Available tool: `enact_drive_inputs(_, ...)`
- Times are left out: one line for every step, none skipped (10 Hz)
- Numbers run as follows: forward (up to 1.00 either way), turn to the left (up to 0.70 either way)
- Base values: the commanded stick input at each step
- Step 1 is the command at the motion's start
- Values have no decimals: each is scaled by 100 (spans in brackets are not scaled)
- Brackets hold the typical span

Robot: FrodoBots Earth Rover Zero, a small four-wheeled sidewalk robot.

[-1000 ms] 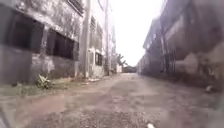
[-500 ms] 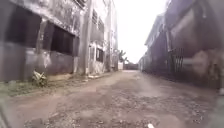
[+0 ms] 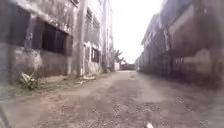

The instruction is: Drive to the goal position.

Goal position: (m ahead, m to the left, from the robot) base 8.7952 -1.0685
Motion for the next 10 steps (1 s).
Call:
enact_drive_inputs(70,-24)
enact_drive_inputs(70,-2)
enact_drive_inputs(70,0)
enact_drive_inputs(70,0)
enact_drive_inputs(70,0)
enact_drive_inputs(70,0)
enact_drive_inputs(70,0)
enact_drive_inputs(70,0)
enact_drive_inputs(70,0)
enact_drive_inputs(70,0)
